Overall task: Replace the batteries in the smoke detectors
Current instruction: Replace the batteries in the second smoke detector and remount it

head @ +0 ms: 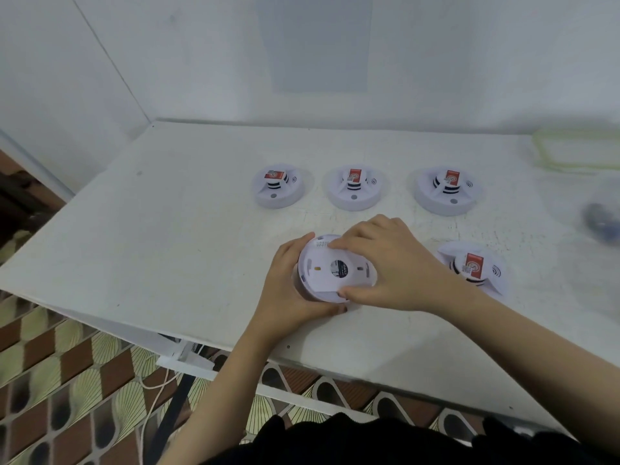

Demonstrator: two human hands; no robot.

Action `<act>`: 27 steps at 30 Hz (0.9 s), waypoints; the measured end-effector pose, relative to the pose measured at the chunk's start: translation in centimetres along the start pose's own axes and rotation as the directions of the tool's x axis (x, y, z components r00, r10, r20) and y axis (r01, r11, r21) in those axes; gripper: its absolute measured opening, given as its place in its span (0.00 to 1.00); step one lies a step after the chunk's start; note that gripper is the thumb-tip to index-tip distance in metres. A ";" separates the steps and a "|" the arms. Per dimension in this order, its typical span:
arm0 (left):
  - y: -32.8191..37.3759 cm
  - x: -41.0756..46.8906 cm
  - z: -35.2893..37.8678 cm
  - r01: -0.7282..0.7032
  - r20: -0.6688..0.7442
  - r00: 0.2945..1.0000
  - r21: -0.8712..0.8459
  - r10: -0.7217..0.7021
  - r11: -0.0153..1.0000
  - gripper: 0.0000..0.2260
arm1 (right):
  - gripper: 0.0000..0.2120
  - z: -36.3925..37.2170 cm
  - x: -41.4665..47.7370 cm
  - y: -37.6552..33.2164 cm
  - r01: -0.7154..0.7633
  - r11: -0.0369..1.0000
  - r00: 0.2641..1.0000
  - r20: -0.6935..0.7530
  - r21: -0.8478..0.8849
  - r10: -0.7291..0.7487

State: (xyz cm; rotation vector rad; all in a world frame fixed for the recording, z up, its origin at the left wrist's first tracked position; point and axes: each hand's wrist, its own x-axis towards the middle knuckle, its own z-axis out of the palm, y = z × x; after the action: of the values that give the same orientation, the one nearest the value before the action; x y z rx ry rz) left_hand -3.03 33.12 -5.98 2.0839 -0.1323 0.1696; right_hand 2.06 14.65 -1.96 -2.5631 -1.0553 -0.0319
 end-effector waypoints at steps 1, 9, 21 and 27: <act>0.0 -0.1 0.0 -0.002 -0.004 1.000 0.002 0.002 1.000 0.37 | 0.32 0.1 0.1 0.0 0.007 1.000 1.000 -0.004 0.006 -0.007; -0.6 -0.6 0.0 0.037 0.034 0.999 -0.092 -0.034 0.995 0.44 | 0.29 0.7 0.2 0.0 0.011 1.000 0.999 -0.043 0.011 -0.011; -0.4 -0.8 -0.2 -0.012 0.042 0.999 -0.093 0.016 0.996 0.44 | 0.27 1.7 -0.2 0.6 0.019 1.000 0.975 -0.223 0.006 -0.017; -0.3 -0.5 -0.5 -0.032 0.062 0.997 -0.109 0.039 0.994 0.41 | 0.25 2.1 -0.3 1.3 0.059 0.998 0.966 -0.250 -0.022 -0.063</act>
State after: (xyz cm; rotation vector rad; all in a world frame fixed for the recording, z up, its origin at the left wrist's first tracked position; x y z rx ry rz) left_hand -3.49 33.71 -6.06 1.9810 -0.2134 0.1145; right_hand 2.51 14.29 -4.44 -2.4573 -1.0375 -0.3712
